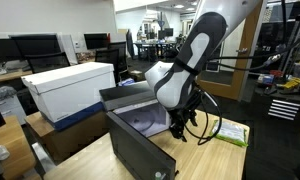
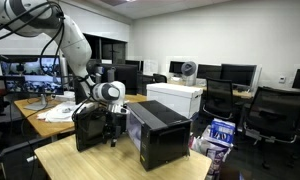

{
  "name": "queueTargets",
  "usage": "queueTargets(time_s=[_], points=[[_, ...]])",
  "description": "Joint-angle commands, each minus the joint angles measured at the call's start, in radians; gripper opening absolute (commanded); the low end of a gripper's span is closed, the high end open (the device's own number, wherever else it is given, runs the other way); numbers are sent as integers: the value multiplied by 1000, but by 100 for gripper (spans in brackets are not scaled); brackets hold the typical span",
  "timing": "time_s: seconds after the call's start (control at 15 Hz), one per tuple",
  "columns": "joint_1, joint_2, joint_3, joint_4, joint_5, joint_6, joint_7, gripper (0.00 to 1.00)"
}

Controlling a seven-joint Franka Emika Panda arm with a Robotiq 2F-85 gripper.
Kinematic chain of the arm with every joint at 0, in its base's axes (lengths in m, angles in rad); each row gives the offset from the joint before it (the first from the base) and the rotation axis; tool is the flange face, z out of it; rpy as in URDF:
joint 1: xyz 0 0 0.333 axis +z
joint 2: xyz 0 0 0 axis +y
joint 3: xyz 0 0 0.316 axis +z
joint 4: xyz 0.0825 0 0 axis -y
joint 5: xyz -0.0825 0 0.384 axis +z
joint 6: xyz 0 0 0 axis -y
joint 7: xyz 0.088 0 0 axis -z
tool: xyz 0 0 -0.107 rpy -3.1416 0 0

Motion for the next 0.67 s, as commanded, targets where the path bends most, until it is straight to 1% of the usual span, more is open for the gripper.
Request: queueTargets(time_s=[0.0, 0.13, 0.2, 0.27, 0.4, 0.6], points=[[-20, -19, -13, -29, -93, -44, 6, 100], [-14, -6, -42, -42, -169, -4, 40, 100], [-15, -5, -51, -60, -199, 49, 56, 100], [-26, -11, -55, -82, -204, 127, 85, 100], [-50, -17, -56, -109, -152, 222, 145, 100], [-59, -43, -67, -153, -135, 272, 164, 100]])
